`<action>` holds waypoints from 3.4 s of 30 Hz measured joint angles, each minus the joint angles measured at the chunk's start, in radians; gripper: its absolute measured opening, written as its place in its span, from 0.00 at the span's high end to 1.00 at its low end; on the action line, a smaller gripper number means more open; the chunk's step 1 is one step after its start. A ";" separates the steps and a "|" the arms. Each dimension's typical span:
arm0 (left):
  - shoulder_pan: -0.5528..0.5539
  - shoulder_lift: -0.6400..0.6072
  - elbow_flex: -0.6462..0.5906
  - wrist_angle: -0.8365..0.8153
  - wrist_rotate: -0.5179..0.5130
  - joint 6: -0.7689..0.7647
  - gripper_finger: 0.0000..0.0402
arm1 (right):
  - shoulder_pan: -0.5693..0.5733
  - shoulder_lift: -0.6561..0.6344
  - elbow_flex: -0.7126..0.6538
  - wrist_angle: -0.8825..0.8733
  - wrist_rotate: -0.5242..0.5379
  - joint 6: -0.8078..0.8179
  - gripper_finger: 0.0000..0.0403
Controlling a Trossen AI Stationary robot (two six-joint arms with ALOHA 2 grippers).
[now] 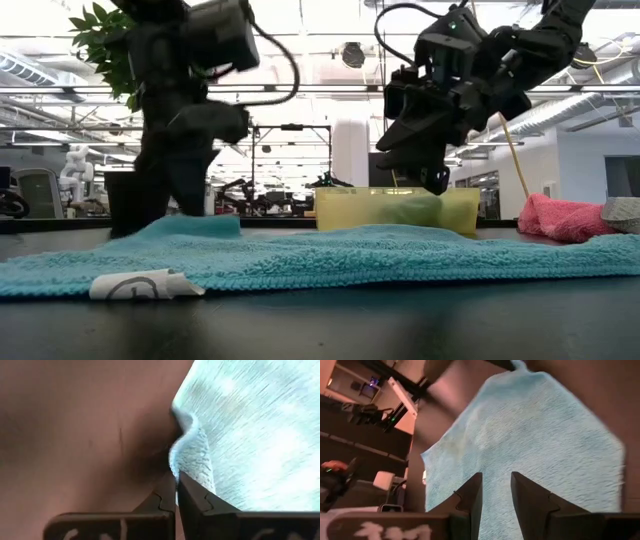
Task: Fold microfiber towels
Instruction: Fold the blue microfiber cloth
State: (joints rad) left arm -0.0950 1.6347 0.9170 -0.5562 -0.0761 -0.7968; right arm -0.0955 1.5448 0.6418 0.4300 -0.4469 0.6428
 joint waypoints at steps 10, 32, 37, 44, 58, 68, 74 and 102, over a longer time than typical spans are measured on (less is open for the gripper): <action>-0.037 -0.109 0.066 -0.009 -0.074 0.154 0.99 | -0.077 0.000 -0.001 -0.085 -0.001 -0.049 0.76; -0.377 -0.069 0.075 0.108 -0.017 0.109 0.99 | -0.147 -0.045 0.000 -0.135 -0.132 -0.110 0.77; -0.404 0.037 0.075 0.256 -0.007 0.089 0.99 | -0.163 -0.129 0.000 -0.155 -0.063 -0.148 0.82; -0.384 0.124 0.075 0.341 0.031 0.119 0.99 | -0.132 -0.124 0.013 -0.294 0.032 -0.205 0.91; -0.360 0.124 0.075 0.322 0.029 0.138 0.99 | -0.071 0.206 0.511 -0.721 0.183 -0.464 1.00; -0.385 0.125 0.075 0.303 -0.003 0.107 0.99 | -0.020 0.398 0.642 -0.782 0.179 -0.516 1.00; -0.386 0.125 0.075 0.296 -0.022 0.107 0.99 | 0.001 0.407 0.643 -0.875 0.157 -0.509 1.00; -0.398 0.125 0.075 0.269 -0.045 0.083 0.99 | 0.086 0.289 0.619 -0.770 0.310 -0.524 1.00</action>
State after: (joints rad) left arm -0.4933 1.7596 0.9920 -0.2875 -0.1207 -0.7138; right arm -0.0098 1.8333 1.2604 -0.3397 -0.1366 0.1187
